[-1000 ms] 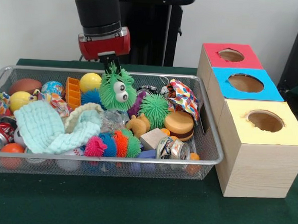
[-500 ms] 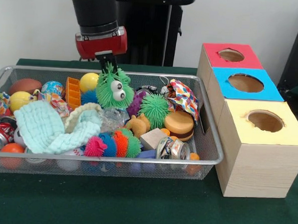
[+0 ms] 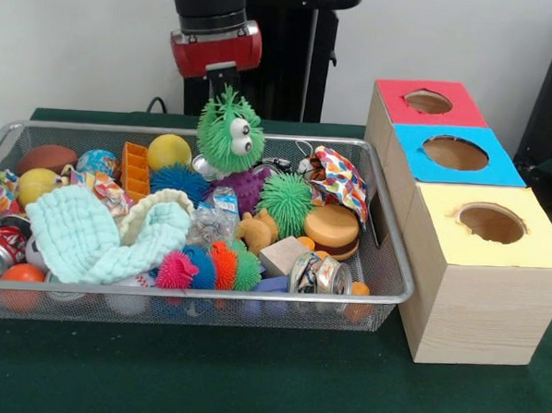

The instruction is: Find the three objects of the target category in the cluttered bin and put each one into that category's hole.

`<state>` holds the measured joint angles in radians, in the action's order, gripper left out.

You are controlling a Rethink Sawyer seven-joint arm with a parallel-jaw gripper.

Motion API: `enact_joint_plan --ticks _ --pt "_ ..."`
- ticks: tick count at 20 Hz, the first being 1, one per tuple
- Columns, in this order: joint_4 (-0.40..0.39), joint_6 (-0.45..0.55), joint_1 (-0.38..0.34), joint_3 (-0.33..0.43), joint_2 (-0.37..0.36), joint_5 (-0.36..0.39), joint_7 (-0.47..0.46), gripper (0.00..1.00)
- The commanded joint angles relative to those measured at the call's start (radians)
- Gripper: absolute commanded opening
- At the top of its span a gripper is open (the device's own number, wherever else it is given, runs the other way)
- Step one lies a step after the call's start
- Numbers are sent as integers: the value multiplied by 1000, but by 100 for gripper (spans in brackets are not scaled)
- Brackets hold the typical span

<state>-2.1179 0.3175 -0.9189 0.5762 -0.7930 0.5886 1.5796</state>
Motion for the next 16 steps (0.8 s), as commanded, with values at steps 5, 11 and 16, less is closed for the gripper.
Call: enact_joint_plan --ticks 5,11,16 --pt "-84 -126 67 -111 0 53 140 0" --pt "-59 -122 67 -106 31 40 96 0" --pt "-48 -114 69 -102 38 41 79 0"
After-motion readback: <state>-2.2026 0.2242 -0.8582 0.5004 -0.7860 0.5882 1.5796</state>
